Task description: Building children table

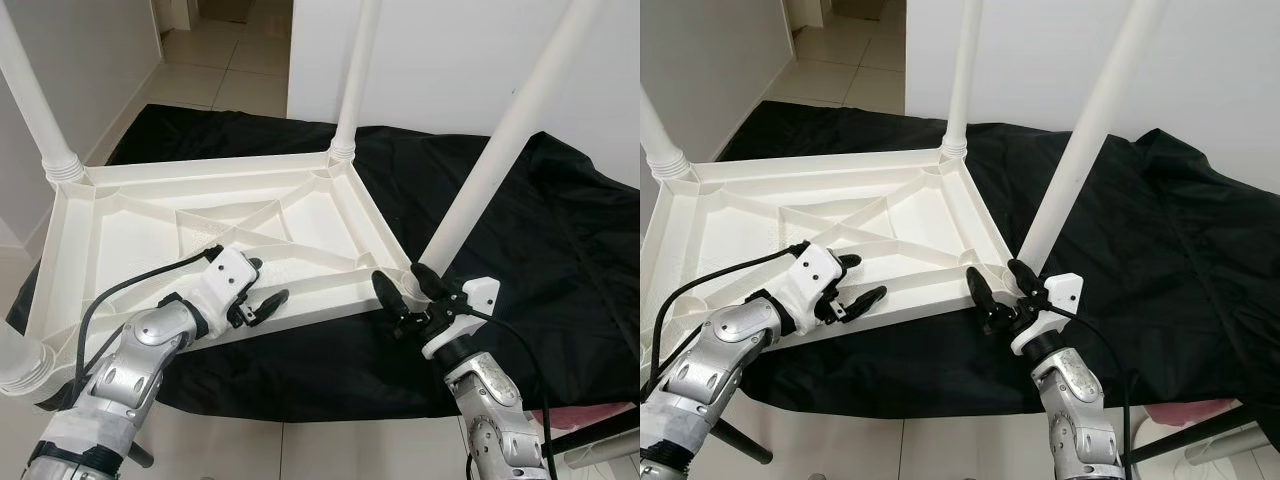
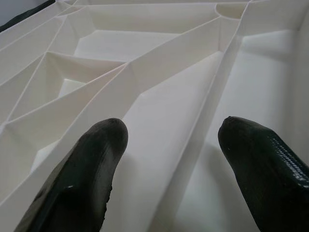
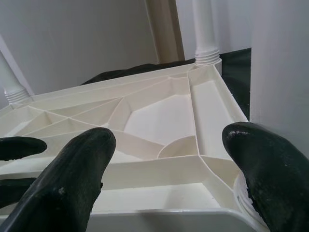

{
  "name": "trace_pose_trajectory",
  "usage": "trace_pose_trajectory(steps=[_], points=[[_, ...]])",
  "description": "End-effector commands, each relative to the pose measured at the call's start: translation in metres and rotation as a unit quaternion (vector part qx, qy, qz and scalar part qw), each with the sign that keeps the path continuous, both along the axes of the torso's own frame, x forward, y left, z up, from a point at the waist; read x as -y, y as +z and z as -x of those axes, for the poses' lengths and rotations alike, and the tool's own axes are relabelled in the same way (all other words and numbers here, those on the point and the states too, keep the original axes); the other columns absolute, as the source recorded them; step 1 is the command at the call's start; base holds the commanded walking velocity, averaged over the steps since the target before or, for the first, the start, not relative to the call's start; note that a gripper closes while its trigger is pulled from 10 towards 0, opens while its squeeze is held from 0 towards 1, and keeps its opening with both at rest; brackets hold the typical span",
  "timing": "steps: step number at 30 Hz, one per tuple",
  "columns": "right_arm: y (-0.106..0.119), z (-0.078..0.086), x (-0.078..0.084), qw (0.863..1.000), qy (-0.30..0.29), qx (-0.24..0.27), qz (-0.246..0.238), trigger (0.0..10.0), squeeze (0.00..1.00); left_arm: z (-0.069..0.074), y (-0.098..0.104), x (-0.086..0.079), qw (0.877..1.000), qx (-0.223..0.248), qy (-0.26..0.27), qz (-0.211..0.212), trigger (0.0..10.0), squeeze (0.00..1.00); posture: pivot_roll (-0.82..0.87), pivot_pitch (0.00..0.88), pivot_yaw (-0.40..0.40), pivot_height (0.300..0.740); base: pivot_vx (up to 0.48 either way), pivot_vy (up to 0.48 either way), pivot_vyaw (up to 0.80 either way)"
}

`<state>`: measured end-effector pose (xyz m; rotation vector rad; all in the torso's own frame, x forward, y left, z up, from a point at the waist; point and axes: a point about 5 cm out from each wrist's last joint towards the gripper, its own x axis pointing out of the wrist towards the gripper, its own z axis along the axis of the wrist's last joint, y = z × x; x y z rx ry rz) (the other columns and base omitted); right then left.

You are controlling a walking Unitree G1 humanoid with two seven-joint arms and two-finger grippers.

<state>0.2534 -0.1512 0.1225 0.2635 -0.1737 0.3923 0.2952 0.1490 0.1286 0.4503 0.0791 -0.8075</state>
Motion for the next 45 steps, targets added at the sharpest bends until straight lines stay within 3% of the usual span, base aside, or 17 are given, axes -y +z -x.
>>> trace_pose_trajectory(steps=[1, 10, 16, 17, 18, 19, 21, 26, 30, 37, 43, 44, 45], points=[[0.0, 0.003, -0.002, 1.0, 0.001, -0.001, -0.004, 10.0, 0.0, -0.004, -0.005, -0.004, 0.999, 0.0, 0.029, -0.023, 10.0, 0.0, 0.01, 0.026, -0.075, 0.74, 0.0, 0.0, 0.0], [0.0, 0.003, -0.016, 1.0, 0.016, 0.001, -0.006, 10.0, 0.0, -0.011, -0.012, -0.011, 0.996, -0.022, 0.061, -0.063, 10.0, 0.0, 0.01, 0.023, -0.07, 0.74, 0.0, 0.0, 0.0], [0.0, 0.003, -0.021, 1.0, 0.024, 0.003, -0.003, 10.0, 0.0, -0.015, -0.014, -0.011, 0.994, -0.059, 0.087, -0.022, 10.0, 0.0, 0.01, 0.023, -0.071, 0.74, 0.0, 0.0, 0.0], [0.001, 0.004, -0.026, 1.0, 0.028, 0.003, -0.005, 10.0, 0.0, -0.016, -0.015, -0.011, 0.994, -0.065, 0.084, -0.032, 4.4, 0.0, 0.01, 0.029, -0.07, 0.74, 0.0, 0.0, 0.0], [0.001, 0.004, -0.026, 1.0, 0.028, 0.003, -0.005, 10.0, 0.0, -0.016, -0.015, -0.011, 0.994, -0.065, 0.084, -0.032, 4.4, 0.0, 0.01, 0.029, -0.07, 0.74, 0.0, 0.0, 0.0], [0.001, 0.004, -0.033, 0.999, 0.033, 0.003, -0.007, 10.0, 0.0, -0.016, -0.016, -0.01, 0.994, -0.067, 0.071, -0.055, 0.5, 0.0, 0.02, 0.03, -0.07, 0.74, 0.0, 0.0, 0.0], [0.0, 0.003, -0.034, 0.999, 0.034, 0.003, -0.008, 10.0, 0.0, -0.017, -0.016, -0.01, 0.994, -0.067, 0.067, -0.059, 0.0, 0.0, 0.02, 0.03, -0.069, 0.74, 0.0, 0.0, 0.0], [0.001, 0.002, -0.035, 0.999, 0.032, 0.003, -0.009, 10.0, 0.0, -0.018, -0.014, -0.006, 0.994, -0.064, 0.058, -0.06, 0.0, 0.0, 0.02, 0.028, -0.069, 0.74, 0.0, 0.0, 0.0], [0.002, -0.002, -0.035, 0.999, 0.03, 0.008, -0.008, 10.0, 0.0, -0.023, -0.012, 0.008, 0.996, -0.06, 0.043, -0.059, 0.0, 0.0, 0.02, 0.022, -0.066, 0.74, 0.0, 0.0, 0.0], [0.004, -0.006, -0.035, 1.0, 0.024, 0.013, -0.007, 10.0, 0.0, -0.025, -0.012, 0.053, 0.998, -0.048, -0.013, -0.044, 0.0, 0.0, 0.01, 0.009, -0.062, 0.74, 0.0, 0.0, 0.0], [0.005, -0.007, -0.034, 1.0, 0.019, 0.015, -0.006, 10.0, 0.0, -0.024, -0.012, 0.073, 0.998, -0.045, -0.036, -0.039, 0.0, 0.0, 0.0, 0.007, -0.056, 0.74, 0.0, 0.0, 0.0], [0.005, -0.008, -0.033, 1.0, 0.017, 0.016, -0.006, 10.0, 0.0, -0.024, -0.011, 0.077, 0.997, -0.043, -0.041, -0.038, 1.3, 0.0, 0.0, 0.007, -0.052, 0.74, 0.0, 0.0, 0.0], [0.005, -0.008, -0.032, 1.0, 0.015, 0.017, -0.005, 10.0, 0.0, -0.025, -0.007, 0.078, 0.998, -0.041, -0.041, -0.035, 10.0, 0.0, 0.0, 0.007, -0.051, 0.74, 0.0, 0.0, 0.0]])
